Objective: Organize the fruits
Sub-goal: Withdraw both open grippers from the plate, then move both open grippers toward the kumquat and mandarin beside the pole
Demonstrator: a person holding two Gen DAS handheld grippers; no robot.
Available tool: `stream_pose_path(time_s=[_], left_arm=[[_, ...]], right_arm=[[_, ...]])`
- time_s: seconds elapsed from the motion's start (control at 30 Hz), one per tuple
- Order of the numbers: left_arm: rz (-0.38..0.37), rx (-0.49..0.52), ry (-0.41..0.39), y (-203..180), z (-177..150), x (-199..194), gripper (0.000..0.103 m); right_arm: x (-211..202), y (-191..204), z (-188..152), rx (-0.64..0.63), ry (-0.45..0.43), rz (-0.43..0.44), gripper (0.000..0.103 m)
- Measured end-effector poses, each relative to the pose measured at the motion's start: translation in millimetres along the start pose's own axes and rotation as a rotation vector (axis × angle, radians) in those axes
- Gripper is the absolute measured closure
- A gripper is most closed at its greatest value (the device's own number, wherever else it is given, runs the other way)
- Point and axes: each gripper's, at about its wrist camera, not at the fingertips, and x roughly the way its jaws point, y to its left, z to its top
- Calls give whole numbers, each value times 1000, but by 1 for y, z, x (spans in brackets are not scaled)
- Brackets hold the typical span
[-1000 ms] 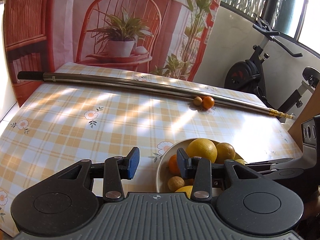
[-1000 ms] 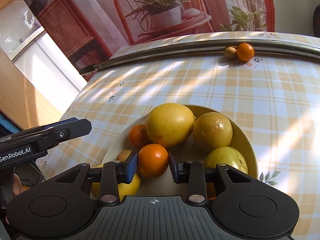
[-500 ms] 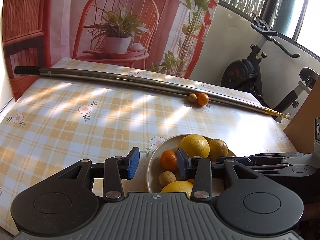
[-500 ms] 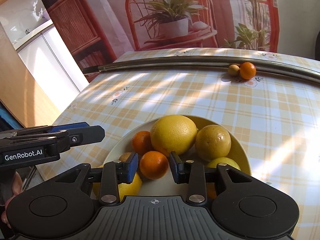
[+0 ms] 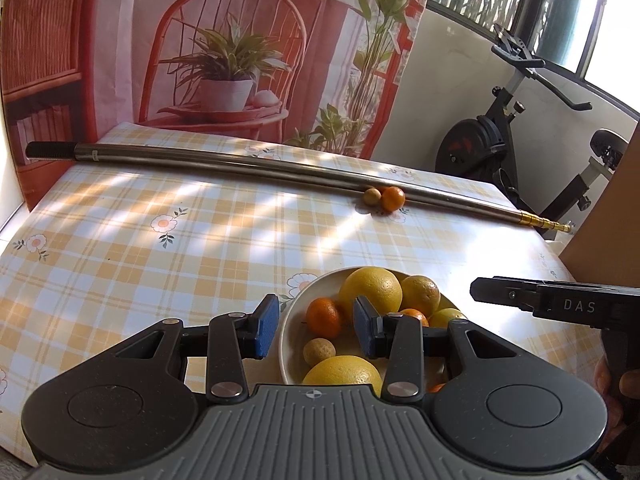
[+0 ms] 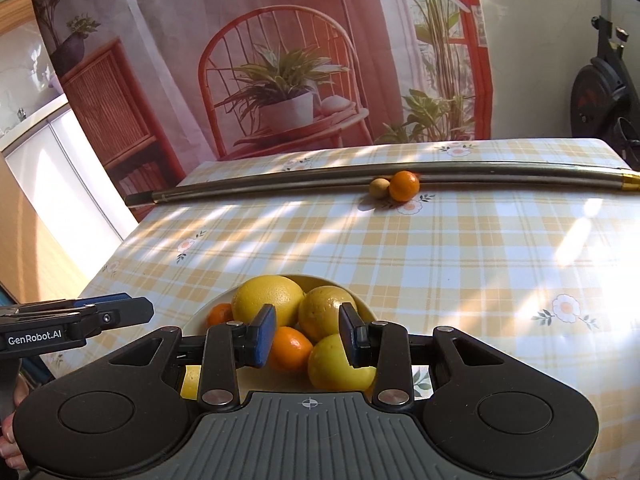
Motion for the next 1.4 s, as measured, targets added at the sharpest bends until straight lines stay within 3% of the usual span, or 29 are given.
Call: stream_pose_path(time_s=[0.47,1.0,1.27,1.4], left_arm=[[9,-20,12,8,3,6,60],[-8,-70,-88,27,52,0,57],[-72,-4,-104,5,80,18,57],[-185,-29,-90,-4,93,33,53]], right_arm=[[-5,-26,-2,46,-20,-38,70],[-3,-50,25,83,-85,-61,70],[4,-59,46,72,-124,-73,70],[8,-63,52,54,-134,-84,70]])
